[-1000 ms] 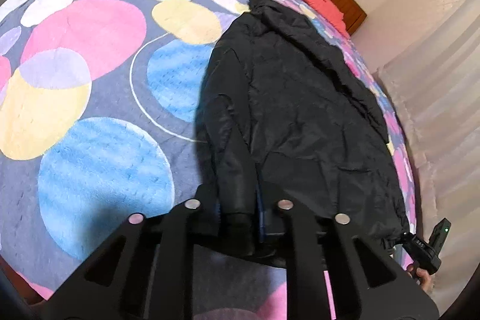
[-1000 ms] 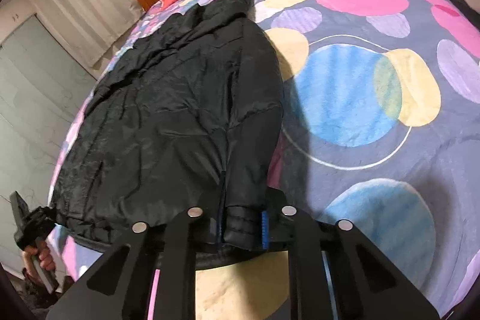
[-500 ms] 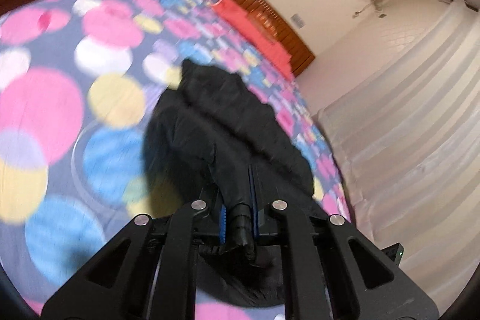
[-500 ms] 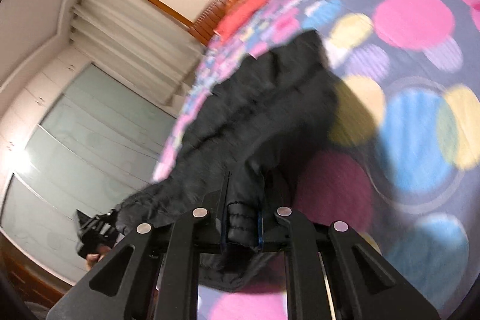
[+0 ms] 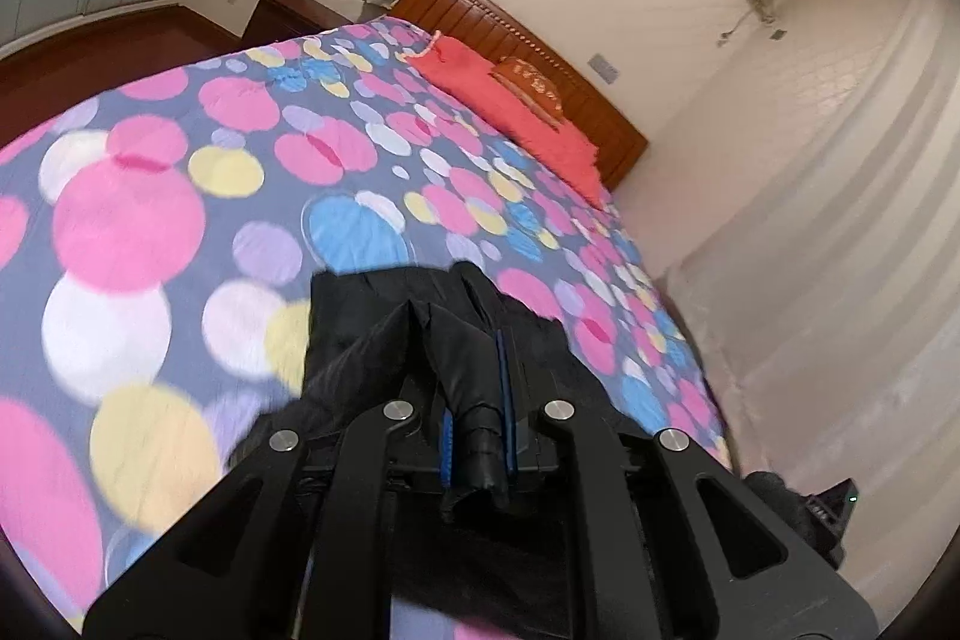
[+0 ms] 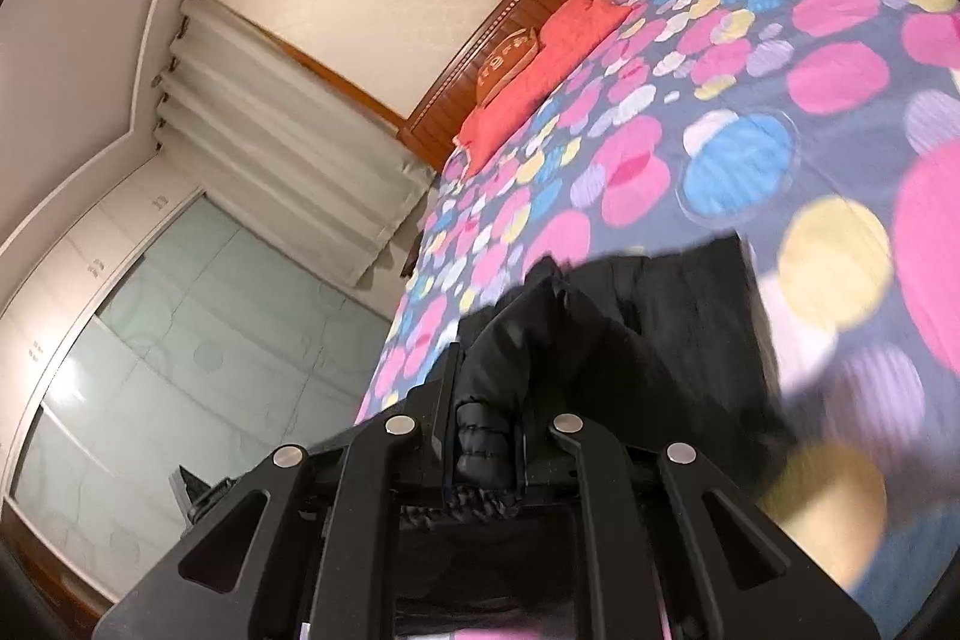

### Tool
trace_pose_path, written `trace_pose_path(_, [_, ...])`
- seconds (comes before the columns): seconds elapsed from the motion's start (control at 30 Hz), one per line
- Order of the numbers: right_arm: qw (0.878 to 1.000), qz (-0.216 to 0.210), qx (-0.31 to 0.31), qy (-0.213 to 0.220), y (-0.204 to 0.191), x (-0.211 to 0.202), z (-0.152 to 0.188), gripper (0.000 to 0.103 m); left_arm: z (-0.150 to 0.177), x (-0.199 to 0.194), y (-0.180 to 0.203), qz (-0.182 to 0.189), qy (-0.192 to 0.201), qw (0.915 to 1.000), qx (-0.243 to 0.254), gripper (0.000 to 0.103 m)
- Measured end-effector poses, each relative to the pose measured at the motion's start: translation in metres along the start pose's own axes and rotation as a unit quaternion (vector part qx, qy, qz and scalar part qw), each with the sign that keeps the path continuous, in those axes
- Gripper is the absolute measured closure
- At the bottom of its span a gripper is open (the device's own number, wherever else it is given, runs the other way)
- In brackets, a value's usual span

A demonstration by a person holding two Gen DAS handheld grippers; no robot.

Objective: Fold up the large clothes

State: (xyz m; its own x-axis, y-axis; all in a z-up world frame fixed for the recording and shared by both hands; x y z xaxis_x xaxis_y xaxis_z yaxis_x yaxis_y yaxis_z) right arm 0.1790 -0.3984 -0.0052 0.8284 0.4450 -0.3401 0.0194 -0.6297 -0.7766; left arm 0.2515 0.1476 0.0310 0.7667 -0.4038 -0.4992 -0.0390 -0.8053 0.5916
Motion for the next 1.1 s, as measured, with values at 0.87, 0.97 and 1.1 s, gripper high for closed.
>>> trace_pose_path(0.87, [0.984, 0.147, 0.069, -0.068, 0.127, 0.199, -0.067, 0.084, -0.047, 0.242, -0.091, -0.121, -0.086, 0.9887, -0.021, 0.085])
trace_pose_path(0.97, [0.987, 0.114, 0.091, -0.070, 0.129, 0.189, -0.072, 0.073, -0.055, 0.230, -0.093, -0.071, -0.091, 0.9923, -0.045, 0.061])
trace_pose_path(1.1, [0.989, 0.088, 0.109, -0.044, 0.123, 0.166, -0.082, 0.043, -0.069, 0.201, -0.088, -0.046, -0.054, 0.9959, -0.056, 0.030])
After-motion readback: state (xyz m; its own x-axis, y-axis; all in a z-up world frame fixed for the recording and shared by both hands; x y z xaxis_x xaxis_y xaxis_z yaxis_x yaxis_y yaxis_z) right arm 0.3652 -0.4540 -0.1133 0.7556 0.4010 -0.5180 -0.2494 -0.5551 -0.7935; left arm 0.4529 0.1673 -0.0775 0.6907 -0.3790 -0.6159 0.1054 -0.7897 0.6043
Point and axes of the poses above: each gripper's, at about its wrist camera, not at the fingertips, and x roughly the way its jaws point, y to its right, z to its underside, the point moved 1 cm from there along x, roughly the way its jaws point, and after that the axes turned 1 degree about -y, right-handed, at the moved point
